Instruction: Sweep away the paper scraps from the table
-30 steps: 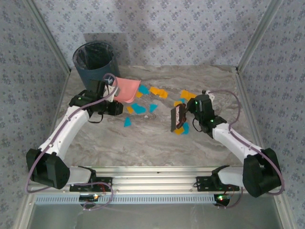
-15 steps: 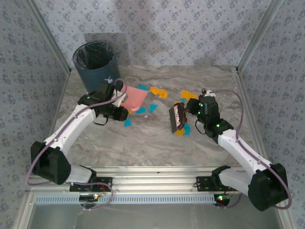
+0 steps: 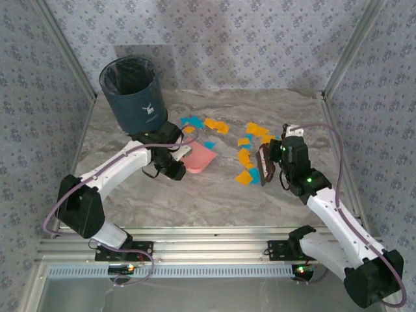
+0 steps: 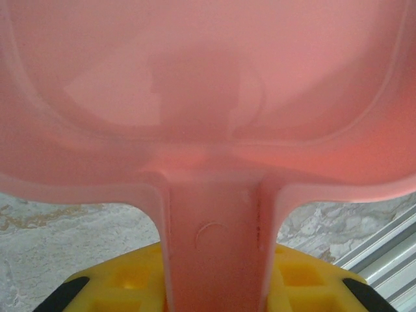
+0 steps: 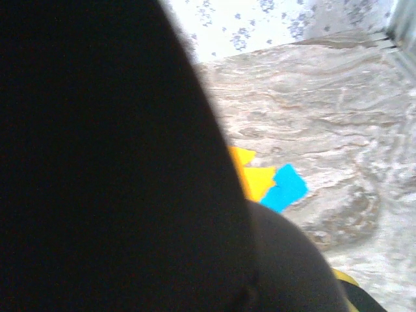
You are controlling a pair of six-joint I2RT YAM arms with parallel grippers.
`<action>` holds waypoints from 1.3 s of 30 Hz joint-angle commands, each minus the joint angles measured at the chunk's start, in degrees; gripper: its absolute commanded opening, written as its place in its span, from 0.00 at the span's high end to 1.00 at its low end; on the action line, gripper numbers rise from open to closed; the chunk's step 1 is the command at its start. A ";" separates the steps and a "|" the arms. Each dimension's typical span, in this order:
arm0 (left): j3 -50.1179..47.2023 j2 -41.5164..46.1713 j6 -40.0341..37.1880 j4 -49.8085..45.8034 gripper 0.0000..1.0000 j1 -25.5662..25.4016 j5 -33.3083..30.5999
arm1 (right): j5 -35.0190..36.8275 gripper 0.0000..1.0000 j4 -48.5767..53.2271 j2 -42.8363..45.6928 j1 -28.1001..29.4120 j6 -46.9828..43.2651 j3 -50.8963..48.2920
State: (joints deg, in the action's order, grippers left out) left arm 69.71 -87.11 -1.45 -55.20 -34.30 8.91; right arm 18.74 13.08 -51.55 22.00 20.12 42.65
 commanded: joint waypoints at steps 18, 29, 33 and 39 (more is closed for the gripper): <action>5.38 -10.02 -5.21 -7.77 1.00 -13.95 -3.60 | 8.83 1.00 -4.74 1.02 2.22 -15.46 -2.70; 12.06 -18.35 -7.07 -11.66 1.00 -18.51 -2.61 | 9.24 1.00 -9.67 -0.80 5.94 -19.23 -5.19; 13.27 -20.35 -6.96 -12.72 1.00 -18.74 -1.80 | 8.80 1.00 -10.22 -2.12 6.99 -18.78 -5.29; 15.72 -22.21 -6.95 -13.59 1.00 -18.95 -0.42 | 8.04 1.00 -11.40 -4.06 8.27 -18.11 -5.44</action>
State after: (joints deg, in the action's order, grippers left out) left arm 82.56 -108.33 -7.11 -65.95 -52.69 6.61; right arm 26.37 4.60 -55.27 29.61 2.09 37.56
